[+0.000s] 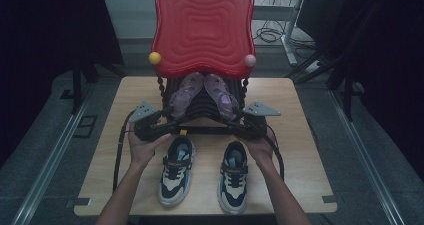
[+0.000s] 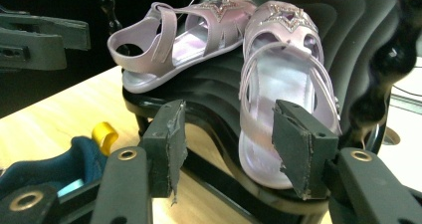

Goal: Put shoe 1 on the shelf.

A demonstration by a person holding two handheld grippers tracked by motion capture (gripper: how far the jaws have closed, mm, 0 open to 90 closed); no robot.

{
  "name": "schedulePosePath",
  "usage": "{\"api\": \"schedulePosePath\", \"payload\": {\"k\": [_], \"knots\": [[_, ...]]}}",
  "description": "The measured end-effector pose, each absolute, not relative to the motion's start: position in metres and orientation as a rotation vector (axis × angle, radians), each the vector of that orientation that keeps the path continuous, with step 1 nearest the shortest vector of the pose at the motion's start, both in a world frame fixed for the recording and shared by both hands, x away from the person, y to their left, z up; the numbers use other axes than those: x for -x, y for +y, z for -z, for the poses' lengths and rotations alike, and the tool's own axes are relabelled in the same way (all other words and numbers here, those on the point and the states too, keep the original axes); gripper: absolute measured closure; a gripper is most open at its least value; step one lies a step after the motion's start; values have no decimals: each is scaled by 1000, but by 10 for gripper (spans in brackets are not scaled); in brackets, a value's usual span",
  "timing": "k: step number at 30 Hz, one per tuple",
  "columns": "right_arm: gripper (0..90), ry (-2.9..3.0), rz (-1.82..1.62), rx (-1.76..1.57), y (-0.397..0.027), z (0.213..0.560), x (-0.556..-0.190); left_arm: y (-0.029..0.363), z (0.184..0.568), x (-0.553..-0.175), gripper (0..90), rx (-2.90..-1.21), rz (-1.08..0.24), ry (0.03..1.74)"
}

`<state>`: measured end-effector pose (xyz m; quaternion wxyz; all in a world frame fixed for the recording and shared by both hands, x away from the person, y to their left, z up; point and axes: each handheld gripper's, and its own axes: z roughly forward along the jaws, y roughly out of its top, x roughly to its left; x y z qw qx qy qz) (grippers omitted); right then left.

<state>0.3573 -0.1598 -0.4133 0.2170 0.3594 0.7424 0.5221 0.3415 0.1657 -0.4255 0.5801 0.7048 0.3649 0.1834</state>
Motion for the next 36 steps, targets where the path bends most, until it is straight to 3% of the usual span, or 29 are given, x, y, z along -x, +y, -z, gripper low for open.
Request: {"api": "schedulePosePath", "payload": {"k": [36], "knots": [[489,2134,-1516,-940,-213,449,-309,199,462,-284,425,-1703,-295,896]]}}
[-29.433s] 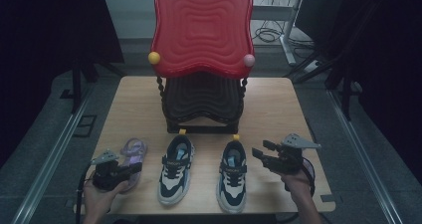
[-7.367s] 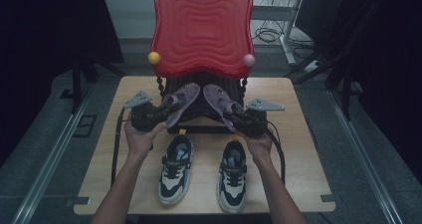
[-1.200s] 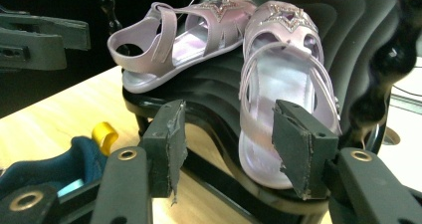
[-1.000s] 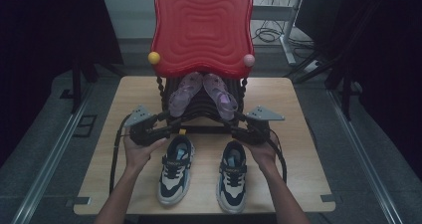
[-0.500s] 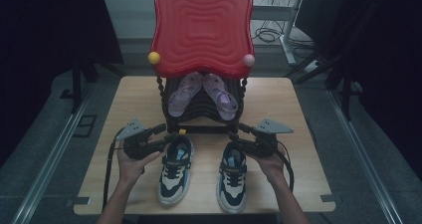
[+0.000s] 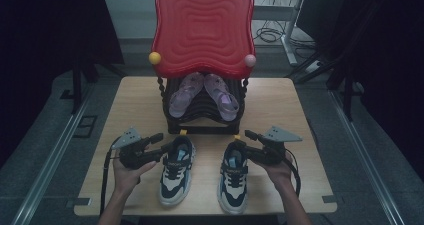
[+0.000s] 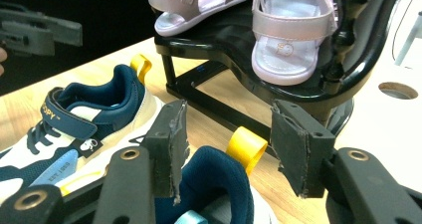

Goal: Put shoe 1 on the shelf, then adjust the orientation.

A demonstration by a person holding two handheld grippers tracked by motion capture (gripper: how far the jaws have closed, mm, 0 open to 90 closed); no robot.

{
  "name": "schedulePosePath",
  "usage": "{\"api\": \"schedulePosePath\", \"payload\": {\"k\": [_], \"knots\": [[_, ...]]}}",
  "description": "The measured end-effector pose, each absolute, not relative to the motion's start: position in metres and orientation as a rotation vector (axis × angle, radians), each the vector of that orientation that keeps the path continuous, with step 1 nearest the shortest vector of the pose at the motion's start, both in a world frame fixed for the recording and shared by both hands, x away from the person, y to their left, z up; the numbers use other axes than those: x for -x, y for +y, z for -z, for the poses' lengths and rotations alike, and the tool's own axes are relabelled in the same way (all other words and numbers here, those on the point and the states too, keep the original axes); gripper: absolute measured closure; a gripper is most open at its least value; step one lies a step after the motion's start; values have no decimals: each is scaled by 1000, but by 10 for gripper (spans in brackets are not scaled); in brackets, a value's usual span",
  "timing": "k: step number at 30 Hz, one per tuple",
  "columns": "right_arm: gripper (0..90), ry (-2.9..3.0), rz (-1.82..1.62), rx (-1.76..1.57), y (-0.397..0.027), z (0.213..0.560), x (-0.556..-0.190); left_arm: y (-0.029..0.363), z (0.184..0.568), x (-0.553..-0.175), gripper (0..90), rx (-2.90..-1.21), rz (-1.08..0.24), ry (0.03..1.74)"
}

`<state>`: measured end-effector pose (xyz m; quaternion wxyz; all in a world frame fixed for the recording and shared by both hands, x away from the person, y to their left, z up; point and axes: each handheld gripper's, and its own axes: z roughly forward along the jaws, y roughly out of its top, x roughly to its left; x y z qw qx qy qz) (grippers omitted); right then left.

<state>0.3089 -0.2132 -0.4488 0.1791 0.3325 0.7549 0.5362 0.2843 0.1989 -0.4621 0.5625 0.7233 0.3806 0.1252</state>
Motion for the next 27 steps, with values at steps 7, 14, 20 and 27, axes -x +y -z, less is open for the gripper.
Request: {"api": "schedulePosePath", "payload": {"k": [7,14,20,27], "knots": [[489,2134,-1525,-963,-219,454,-305,205,464,-277,431,-1702,-276,914],[489,2111,-1535,-962,-225,452,-303,202,462,-275,444,-1719,-251,902],[488,2101,-1530,-980,-230,452,-302,200,460,-273,491,-1733,-231,899],[487,2096,-1527,-995,-234,453,-301,195,457,-269,638,-1745,-195,873]]}}
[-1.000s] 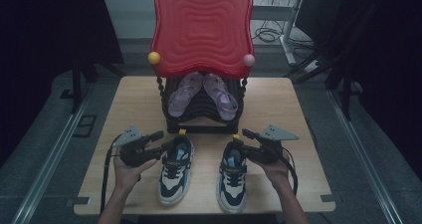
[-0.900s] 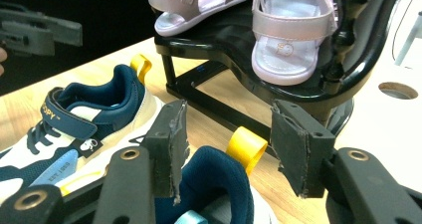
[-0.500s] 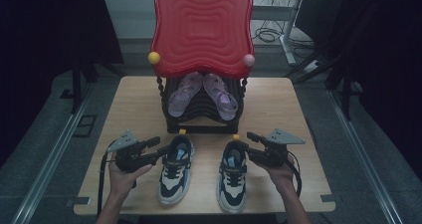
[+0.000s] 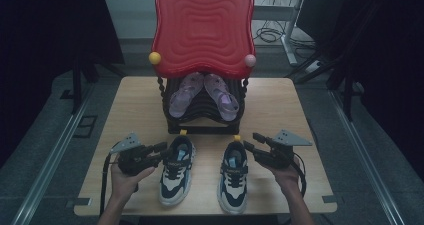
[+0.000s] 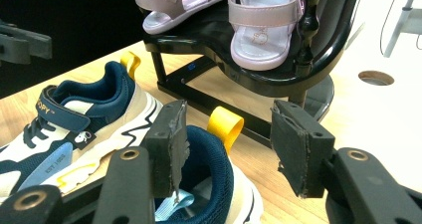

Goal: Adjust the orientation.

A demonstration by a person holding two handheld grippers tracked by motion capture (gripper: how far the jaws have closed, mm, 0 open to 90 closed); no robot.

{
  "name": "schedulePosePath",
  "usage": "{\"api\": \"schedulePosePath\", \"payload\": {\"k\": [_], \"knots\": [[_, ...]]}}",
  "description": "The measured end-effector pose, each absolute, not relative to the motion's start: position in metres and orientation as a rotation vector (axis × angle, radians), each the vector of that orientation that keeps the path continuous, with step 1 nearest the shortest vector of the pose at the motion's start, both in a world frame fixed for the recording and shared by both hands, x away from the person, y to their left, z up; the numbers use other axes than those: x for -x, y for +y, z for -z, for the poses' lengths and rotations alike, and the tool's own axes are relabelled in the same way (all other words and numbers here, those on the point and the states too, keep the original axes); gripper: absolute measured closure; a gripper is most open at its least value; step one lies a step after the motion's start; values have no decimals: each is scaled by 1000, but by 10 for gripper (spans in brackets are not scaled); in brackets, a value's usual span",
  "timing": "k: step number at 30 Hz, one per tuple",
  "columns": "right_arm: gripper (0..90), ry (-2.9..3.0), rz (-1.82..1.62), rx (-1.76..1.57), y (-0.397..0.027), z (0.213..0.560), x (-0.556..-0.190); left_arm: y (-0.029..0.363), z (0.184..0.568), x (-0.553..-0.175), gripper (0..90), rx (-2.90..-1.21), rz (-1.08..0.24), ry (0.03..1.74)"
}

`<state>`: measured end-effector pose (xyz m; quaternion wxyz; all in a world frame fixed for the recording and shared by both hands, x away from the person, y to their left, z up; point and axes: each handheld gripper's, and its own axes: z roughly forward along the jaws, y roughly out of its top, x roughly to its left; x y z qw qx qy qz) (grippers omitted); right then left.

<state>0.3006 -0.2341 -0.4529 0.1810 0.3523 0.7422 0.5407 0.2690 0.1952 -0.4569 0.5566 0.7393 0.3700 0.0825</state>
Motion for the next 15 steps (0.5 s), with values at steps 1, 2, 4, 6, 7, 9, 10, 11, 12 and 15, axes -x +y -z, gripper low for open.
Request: {"api": "schedulePosePath", "payload": {"k": [1,2,4,6,7,9,10,11,12,15], "knots": [[487,2094,-1526,-991,-235,453,-301,194,456,-268,663,-1748,-190,866],[487,2093,-1526,-993,-235,453,-301,192,456,-267,686,-1755,-185,858],[487,2090,-1526,-1002,-237,453,-300,189,455,-266,728,-1772,-171,845],[487,2087,-1529,-1005,-238,453,-301,184,456,-265,764,-1793,-152,838],[487,2085,-1529,-1008,-238,453,-301,181,457,-264,780,-1804,-145,837],[487,2087,-1525,-1007,-238,453,-300,175,459,-264,810,-1827,-129,840],[487,2088,-1524,-1008,-238,453,-300,172,461,-263,823,-1840,-120,841],[487,2089,-1523,-1010,-238,453,-300,169,462,-263,836,-1850,-116,844],[487,2089,-1523,-1011,-238,454,-300,166,463,-262,845,-1857,-110,846],[487,2089,-1520,-1020,-239,454,-299,158,466,-259,868,-1892,-97,840]]}}
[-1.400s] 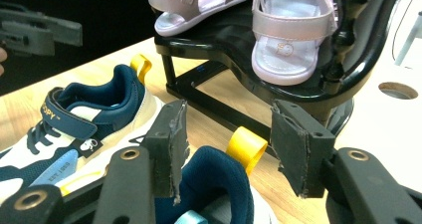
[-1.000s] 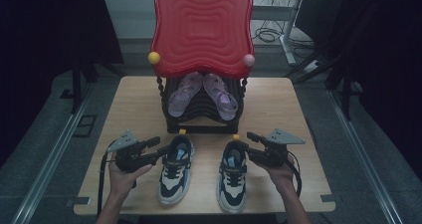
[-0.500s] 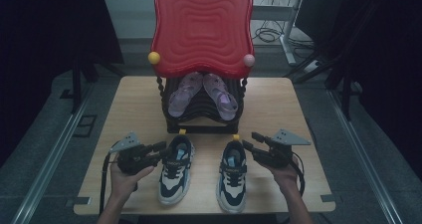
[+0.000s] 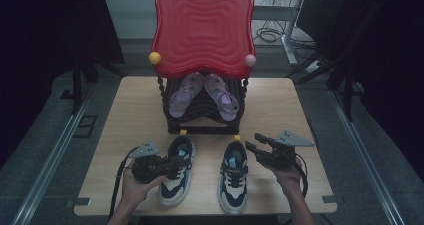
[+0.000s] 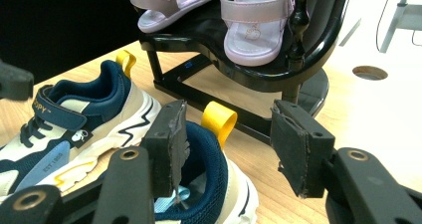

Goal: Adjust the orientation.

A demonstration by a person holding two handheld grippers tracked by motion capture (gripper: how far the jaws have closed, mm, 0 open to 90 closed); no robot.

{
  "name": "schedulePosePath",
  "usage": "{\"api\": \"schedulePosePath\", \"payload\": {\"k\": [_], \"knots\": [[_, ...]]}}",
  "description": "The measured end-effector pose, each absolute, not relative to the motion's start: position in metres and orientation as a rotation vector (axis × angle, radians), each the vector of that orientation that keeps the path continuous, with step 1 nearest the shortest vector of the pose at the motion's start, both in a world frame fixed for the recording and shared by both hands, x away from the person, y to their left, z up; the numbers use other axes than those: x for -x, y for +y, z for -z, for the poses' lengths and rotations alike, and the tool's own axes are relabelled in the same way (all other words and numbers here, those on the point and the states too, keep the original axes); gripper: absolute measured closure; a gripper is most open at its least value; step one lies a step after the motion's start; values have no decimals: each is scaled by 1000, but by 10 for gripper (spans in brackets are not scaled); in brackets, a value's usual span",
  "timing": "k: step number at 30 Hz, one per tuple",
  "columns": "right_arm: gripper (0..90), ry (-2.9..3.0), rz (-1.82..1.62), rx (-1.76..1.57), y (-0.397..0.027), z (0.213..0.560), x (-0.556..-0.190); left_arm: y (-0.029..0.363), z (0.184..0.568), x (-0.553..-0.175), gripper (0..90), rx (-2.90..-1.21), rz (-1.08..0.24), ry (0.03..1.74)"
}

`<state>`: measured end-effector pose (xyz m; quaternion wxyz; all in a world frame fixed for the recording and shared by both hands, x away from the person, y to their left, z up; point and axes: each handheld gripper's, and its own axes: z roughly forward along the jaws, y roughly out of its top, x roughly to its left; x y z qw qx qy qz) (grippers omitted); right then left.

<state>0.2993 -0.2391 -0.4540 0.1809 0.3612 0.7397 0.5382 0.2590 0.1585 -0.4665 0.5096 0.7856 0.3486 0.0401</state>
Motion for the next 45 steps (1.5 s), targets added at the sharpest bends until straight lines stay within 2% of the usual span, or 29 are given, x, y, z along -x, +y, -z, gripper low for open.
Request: {"api": "schedulePosePath", "payload": {"k": [21,45], "knots": [[484,2098,-1500,-1055,-243,459,-298,140,492,-248,897,-1985,-14,888],[483,2097,-1493,-1059,-244,460,-299,137,506,-246,899,-2033,6,919]]}}
